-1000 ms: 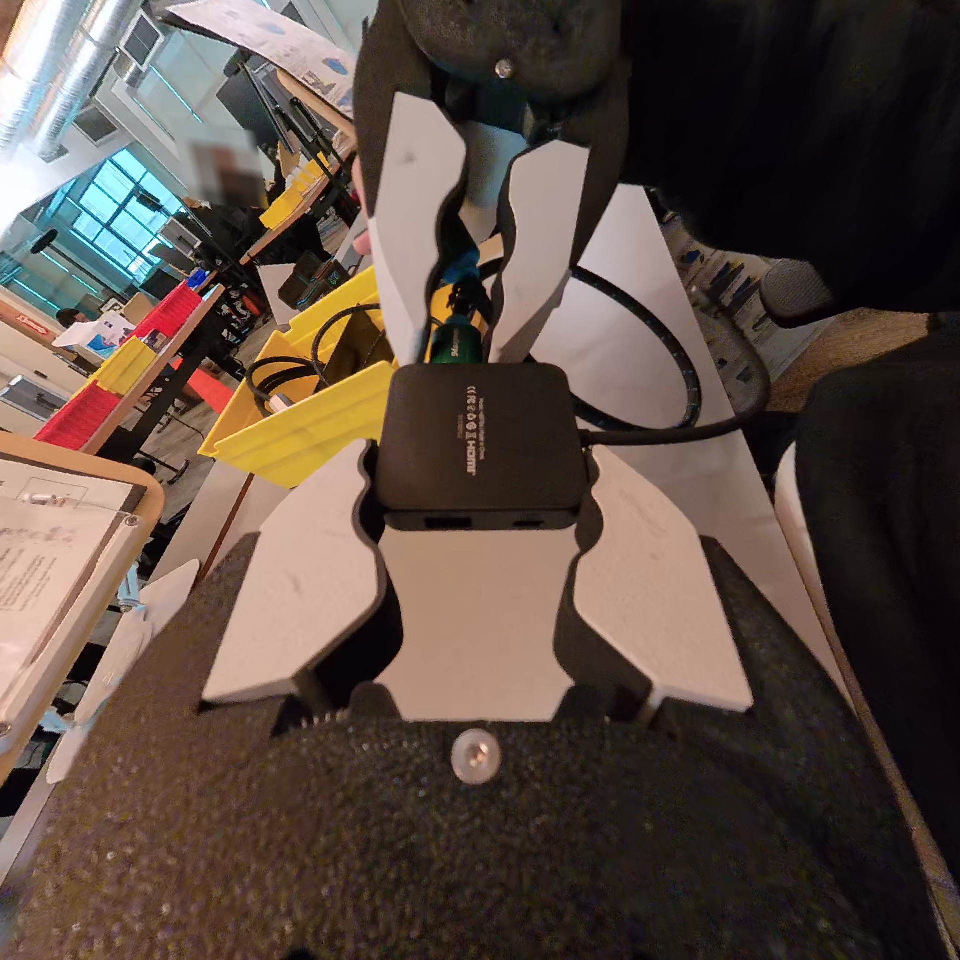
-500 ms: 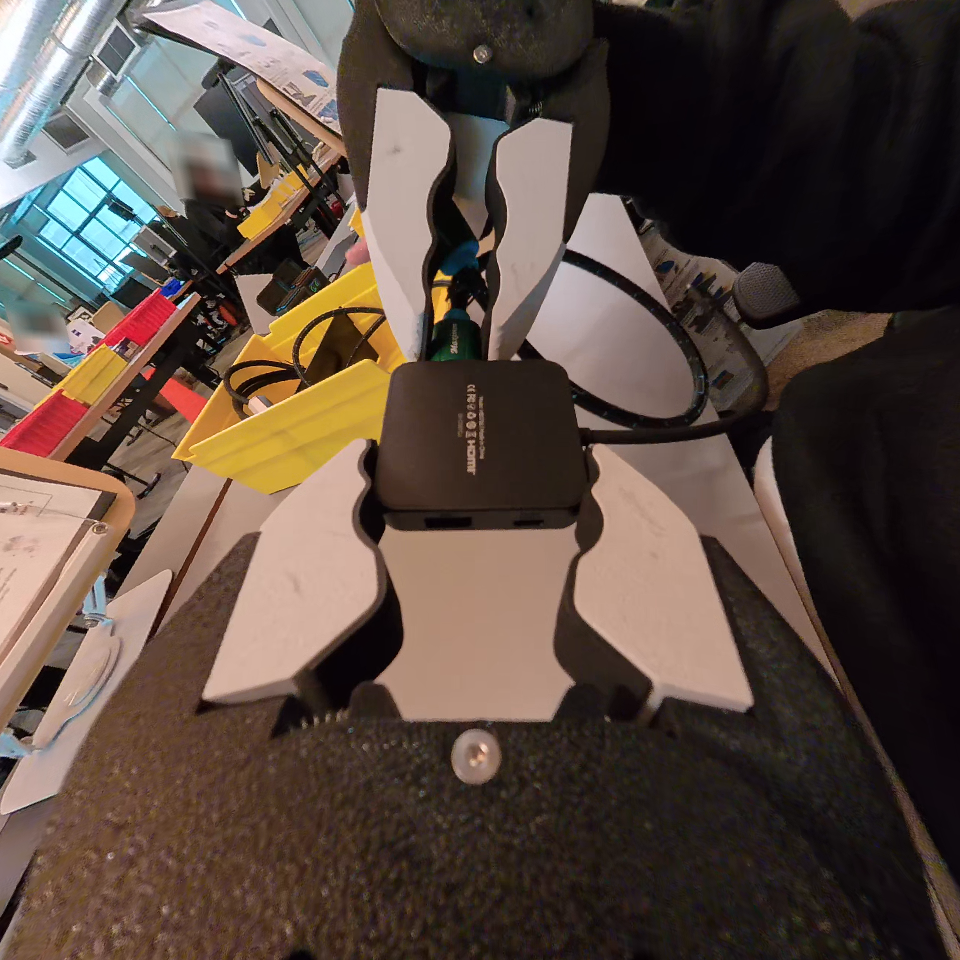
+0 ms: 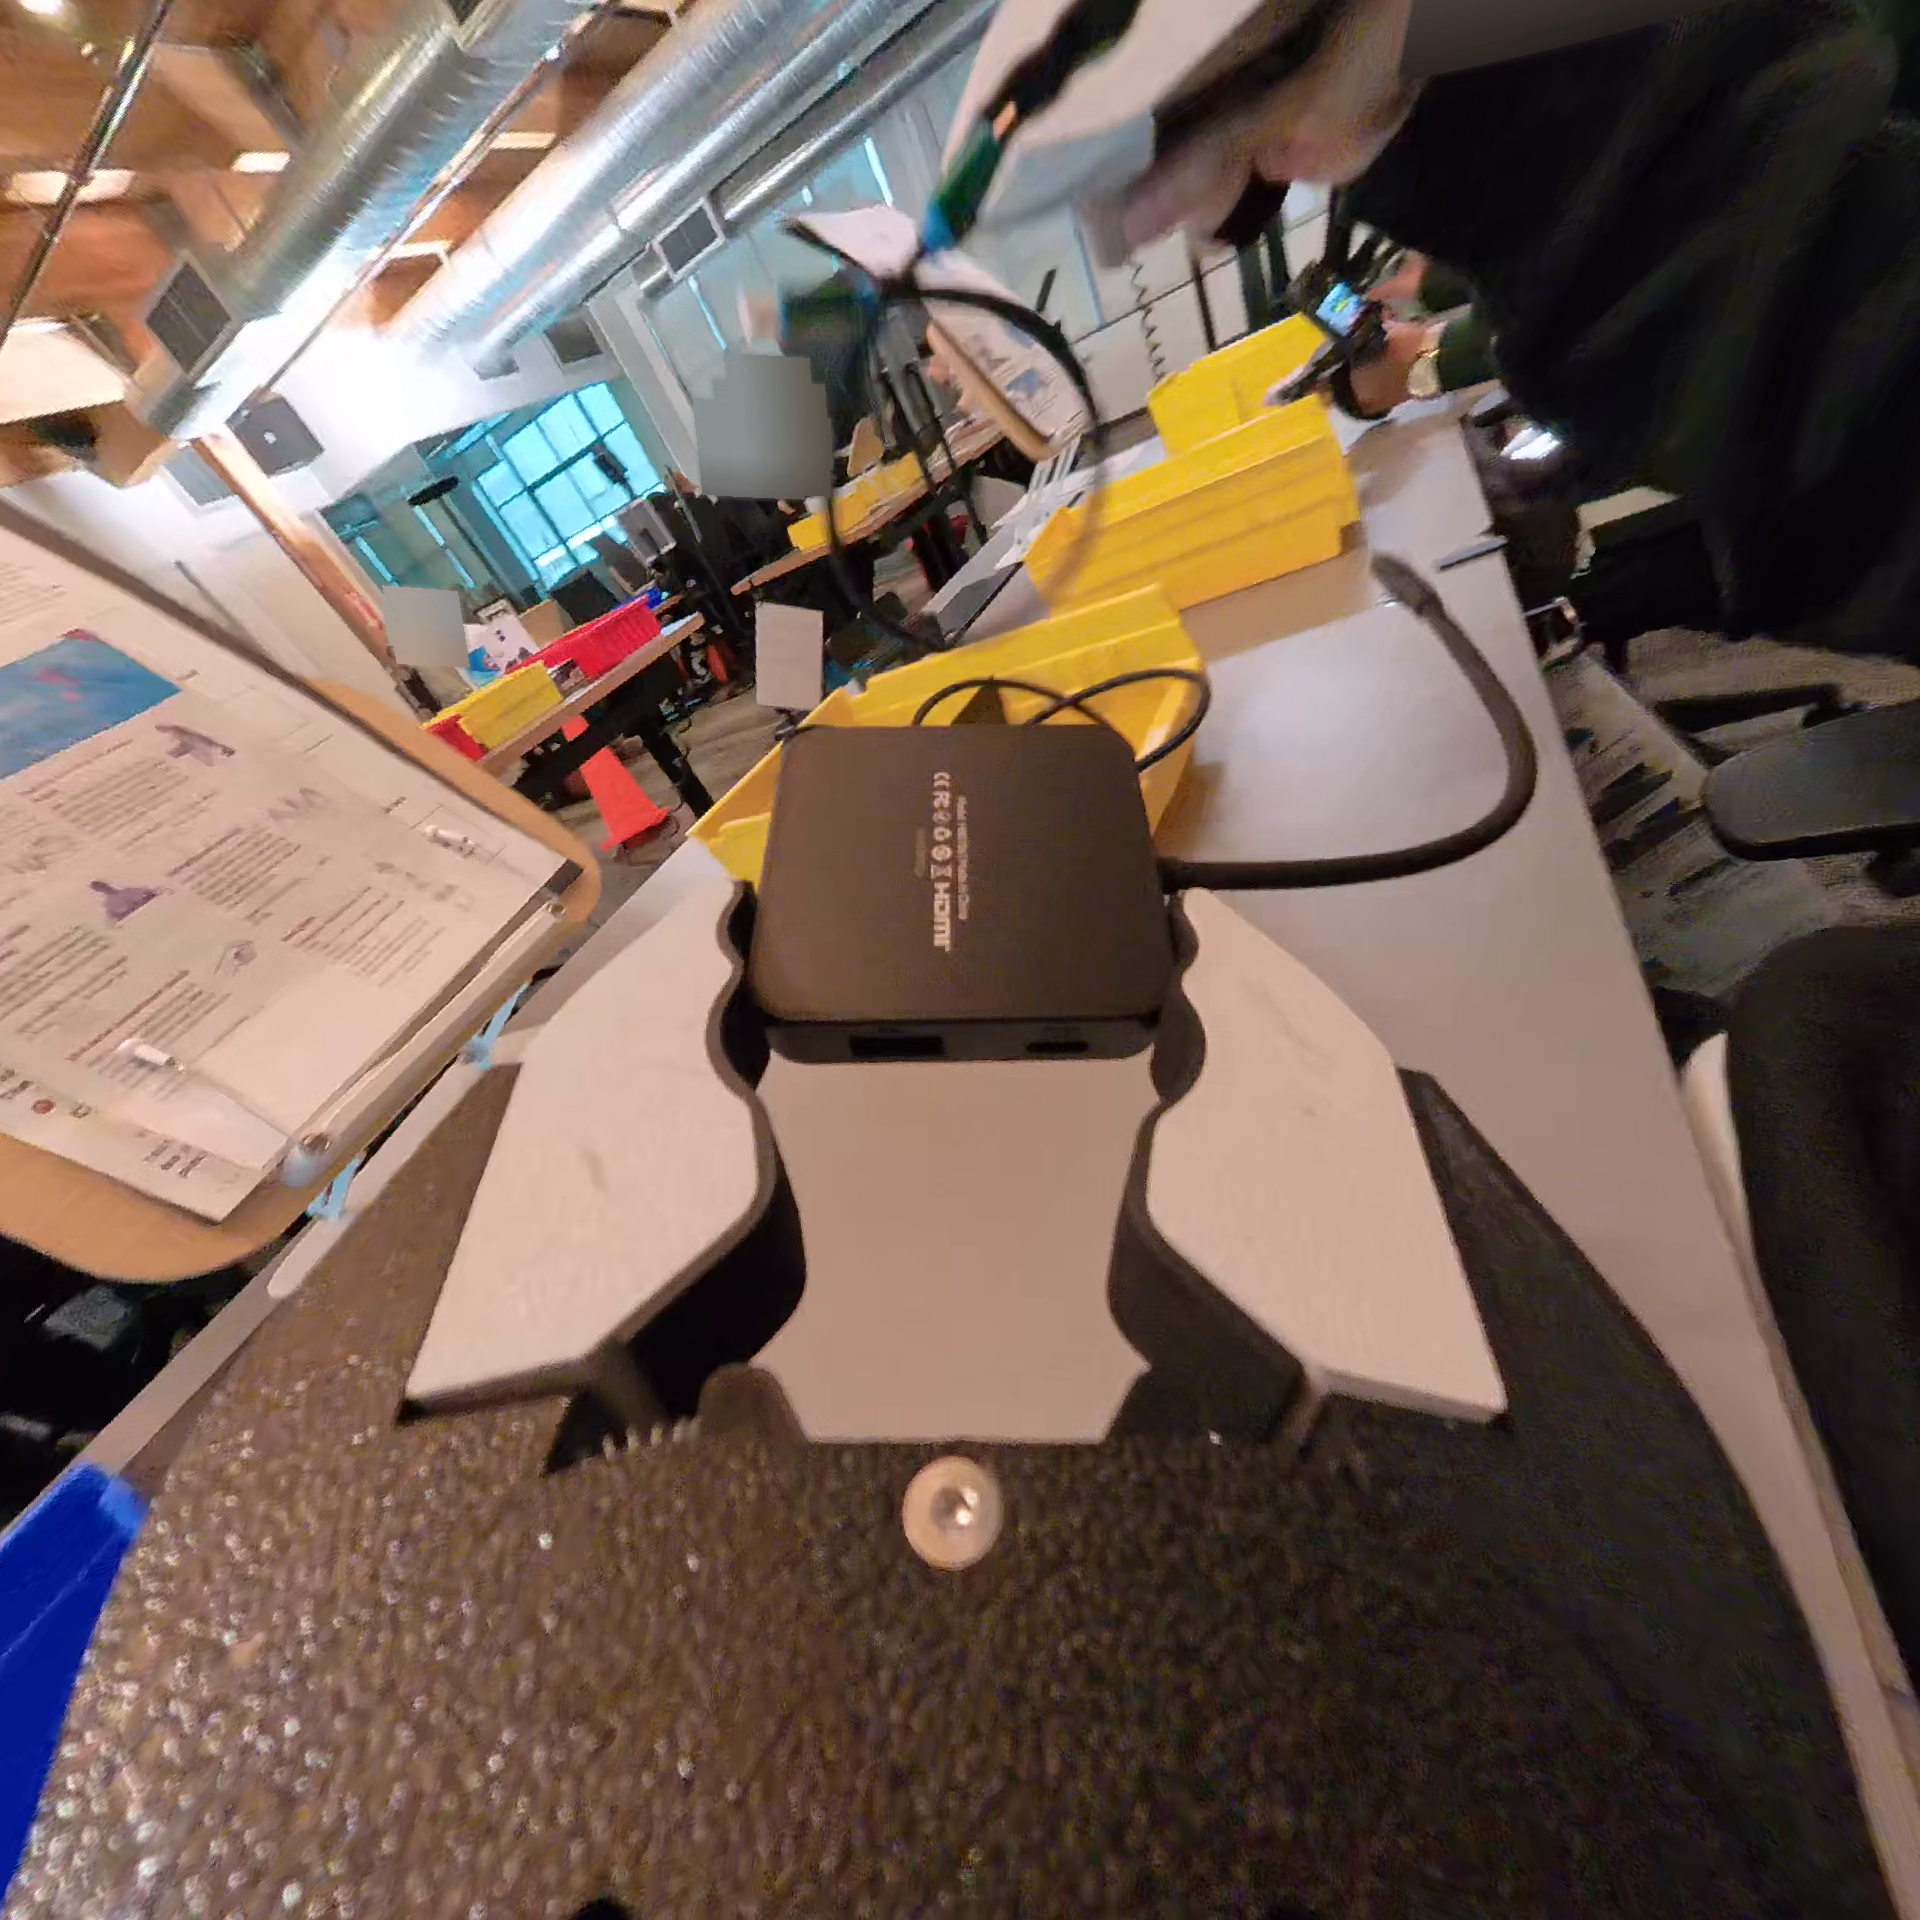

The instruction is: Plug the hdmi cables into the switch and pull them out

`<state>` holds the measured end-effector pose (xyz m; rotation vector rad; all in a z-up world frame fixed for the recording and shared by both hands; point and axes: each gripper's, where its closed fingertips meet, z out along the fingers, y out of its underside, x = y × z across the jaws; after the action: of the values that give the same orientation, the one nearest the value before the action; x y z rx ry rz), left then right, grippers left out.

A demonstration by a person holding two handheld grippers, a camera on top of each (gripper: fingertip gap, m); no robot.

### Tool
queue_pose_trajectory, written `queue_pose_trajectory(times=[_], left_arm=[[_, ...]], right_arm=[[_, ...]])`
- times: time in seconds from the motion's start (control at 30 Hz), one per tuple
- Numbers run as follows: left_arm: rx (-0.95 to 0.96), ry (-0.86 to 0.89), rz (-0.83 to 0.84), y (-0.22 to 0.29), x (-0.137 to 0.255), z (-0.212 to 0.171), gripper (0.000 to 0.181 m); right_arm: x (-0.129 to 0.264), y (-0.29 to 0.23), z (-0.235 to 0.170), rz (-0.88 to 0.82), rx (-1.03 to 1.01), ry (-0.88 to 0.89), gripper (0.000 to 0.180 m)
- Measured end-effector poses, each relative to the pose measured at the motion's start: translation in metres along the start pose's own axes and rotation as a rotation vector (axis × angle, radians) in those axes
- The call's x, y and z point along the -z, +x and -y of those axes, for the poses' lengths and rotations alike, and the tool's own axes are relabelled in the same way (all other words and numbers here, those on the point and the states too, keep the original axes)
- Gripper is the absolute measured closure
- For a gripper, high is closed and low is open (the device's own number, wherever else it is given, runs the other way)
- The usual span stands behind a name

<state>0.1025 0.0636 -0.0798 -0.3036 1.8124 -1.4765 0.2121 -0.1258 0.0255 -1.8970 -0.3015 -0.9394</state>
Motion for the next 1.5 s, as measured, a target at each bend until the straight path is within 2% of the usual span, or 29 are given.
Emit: queue_pose_trajectory(times=[0.03, 0.07, 0.13, 0.2, 0.37, 0.47, 0.53, 0.67, 0.73, 0.8, 0.87, 0.93, 1.0, 1.03, 1.23, 1.3, 1.33, 1.4, 1.5], left_arm=[[0.003, -0.012, 0.013, -0.003, 0.001, -0.005, 0.108], [0.011, -0.02, 0.013, -0.004, 0.003, -0.009, 0.108], [0.033, -0.012, 0.011, -0.006, 0.004, -0.014, 0.108], [0.05, -0.006, 0.012, -0.008, 0.005, -0.015, 0.108], [0.065, -0.005, 0.008, -0.009, 0.006, -0.017, 0.108], [0.077, -0.012, 0.002, -0.008, 0.004, -0.02, 0.108], [0.077, -0.017, -0.005, -0.006, 0.003, -0.021, 0.108], [0.081, -0.016, -0.016, -0.003, 0.0, -0.021, 0.108], [0.08, -0.019, -0.022, -0.002, -0.001, -0.021, 0.108], [0.077, -0.023, -0.024, -0.001, -0.002, -0.021, 0.108], [0.083, -0.023, -0.027, 0.0, -0.002, -0.022, 0.108], [0.094, -0.016, -0.028, -0.001, -0.002, -0.022, 0.108], [0.107, -0.006, -0.034, -0.001, -0.003, -0.022, 0.108], [0.111, -0.006, -0.035, 0.0, -0.004, -0.023, 0.108], [0.099, -0.014, -0.041, 0.004, -0.007, -0.022, 0.108], [0.098, -0.005, -0.04, 0.004, -0.008, -0.02, 0.108], [0.097, 0.001, -0.041, 0.005, -0.009, -0.018, 0.108], [0.085, 0.015, -0.047, 0.007, -0.011, -0.016, 0.108], [0.055, 0.036, -0.073, 0.017, -0.016, -0.01, 0.108]], right_arm=[[0.003, 0.025, -0.011, -0.113, -0.013, -0.045, 0.168], [0.005, 0.046, -0.023, -0.214, -0.04, -0.082, 0.168], [0.001, 0.065, -0.051, -0.295, -0.116, -0.126, 0.168], [-0.012, 0.052, -0.079, -0.225, -0.149, -0.161, 0.168], [-0.032, 0.017, -0.15, -0.181, -0.135, -0.329, 0.168], [-0.039, -0.009, -0.174, -0.076, -0.143, -0.38, 0.168], [-0.04, -0.015, -0.173, -0.048, -0.19, -0.332, 0.168], [-0.035, -0.009, -0.152, -0.006, -0.421, -0.07, 0.168], [-0.034, -0.005, -0.163, 0.011, -0.518, -0.043, 0.168], [-0.031, 0.004, -0.197, -0.061, -0.604, -0.146, 0.167], [-0.021, 0.006, -0.235, -0.11, -0.649, -0.331, 0.164], [-0.009, 0.006, -0.263, -0.155, -0.587, -0.506, 0.158], [0.0, 0.007, -0.275, -0.162, -0.483, -0.616, 0.137], [0.003, 0.01, -0.277, -0.181, -0.442, -0.636, 0.132], [0.01, 0.032, -0.237, -0.26, -0.549, -0.454, 0.135], [0.005, 0.028, -0.209, -0.231, -0.6, -0.357, 0.135], [-0.001, 0.02, -0.189, -0.188, -0.636, -0.291, 0.137], [-0.019, -0.01, -0.143, -0.029, -0.74, -0.168, 0.124], [-0.048, -0.077, -0.061, 0.354, -0.949, 0.035, 0.107]])
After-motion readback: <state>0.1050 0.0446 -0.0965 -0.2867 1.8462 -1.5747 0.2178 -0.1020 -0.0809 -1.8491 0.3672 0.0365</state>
